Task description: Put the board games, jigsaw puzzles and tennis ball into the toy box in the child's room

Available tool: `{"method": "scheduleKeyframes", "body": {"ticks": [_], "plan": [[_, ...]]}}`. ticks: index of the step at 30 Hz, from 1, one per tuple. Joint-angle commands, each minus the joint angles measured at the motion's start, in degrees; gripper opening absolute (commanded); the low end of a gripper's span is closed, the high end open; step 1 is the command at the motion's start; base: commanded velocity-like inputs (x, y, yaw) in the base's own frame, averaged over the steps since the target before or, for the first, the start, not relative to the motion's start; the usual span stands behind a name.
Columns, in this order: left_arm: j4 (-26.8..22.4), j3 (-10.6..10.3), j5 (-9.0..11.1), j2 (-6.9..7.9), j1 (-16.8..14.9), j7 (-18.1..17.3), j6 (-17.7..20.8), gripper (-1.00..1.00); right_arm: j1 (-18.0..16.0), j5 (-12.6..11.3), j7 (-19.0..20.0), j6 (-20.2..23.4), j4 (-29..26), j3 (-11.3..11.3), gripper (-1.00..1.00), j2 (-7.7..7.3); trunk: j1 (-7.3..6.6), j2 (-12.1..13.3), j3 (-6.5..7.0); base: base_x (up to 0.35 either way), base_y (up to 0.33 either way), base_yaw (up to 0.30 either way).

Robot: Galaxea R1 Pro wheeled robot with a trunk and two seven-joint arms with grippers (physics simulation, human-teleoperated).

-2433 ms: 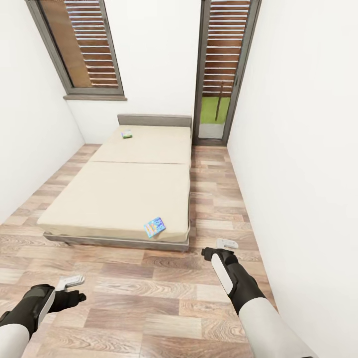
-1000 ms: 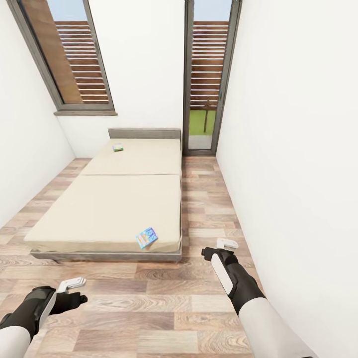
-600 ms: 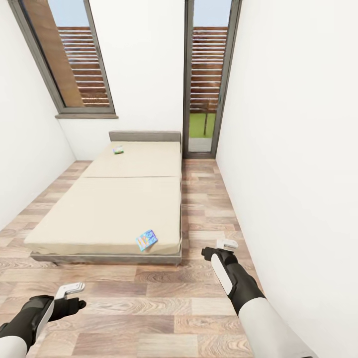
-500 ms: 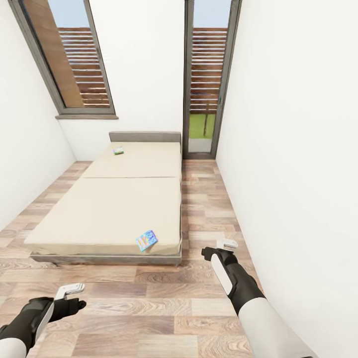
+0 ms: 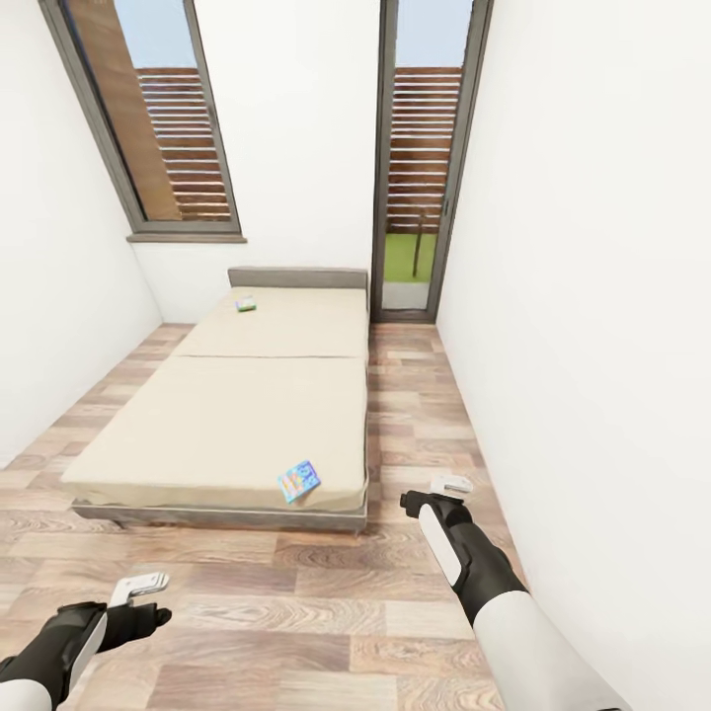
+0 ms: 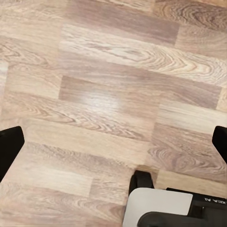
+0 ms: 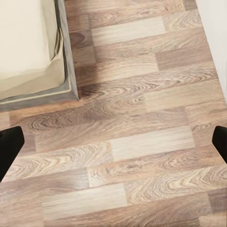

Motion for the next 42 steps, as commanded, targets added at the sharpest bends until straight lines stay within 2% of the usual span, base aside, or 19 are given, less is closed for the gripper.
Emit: {"method": "scheduleKeyframes", "body": {"ticks": [1, 6, 16, 24, 42], "plan": [[0.28, 0.44, -0.60, -0.05, -0.04, -0.50, -0.46, 1.00, -0.04, -0.51, -0.51, 0.15, -0.07, 0.09, 1.00, 0.00, 0.04, -0.11, -0.03, 0.000, 0.000, 0.115], [0.79, 0.44, -0.66, -0.05, -0.04, -0.48, -2.11, 1.00, -0.04, -0.53, -0.51, 0.12, -0.07, 0.04, 1.00, 0.00, 0.04, -0.11, 0.40, 0.000, 0.000, 0.117], [1.03, 0.43, -0.78, -0.05, -0.04, -0.43, -2.76, 1.00, -0.04, -0.53, -0.51, -0.28, -0.07, 0.06, 1.00, 0.00, 0.04, -0.11, 1.07, 0.000, 0.000, 0.106], [1.06, 0.43, -0.86, -0.06, -0.01, -0.46, -2.98, 1.00, -0.04, -0.65, -0.51, -4.46, 0.83, 0.03, 1.00, 0.00, 0.04, -0.11, 1.14, 0.000, 0.000, 0.017], [1.09, 0.40, -0.87, -0.05, 0.22, -0.45, -3.01, 1.00, -0.04, -1.09, -0.56, -4.98, 1.59, -0.26, 1.00, 0.00, 0.04, -0.11, 1.15, 0.000, 0.000, 0.000]]}}
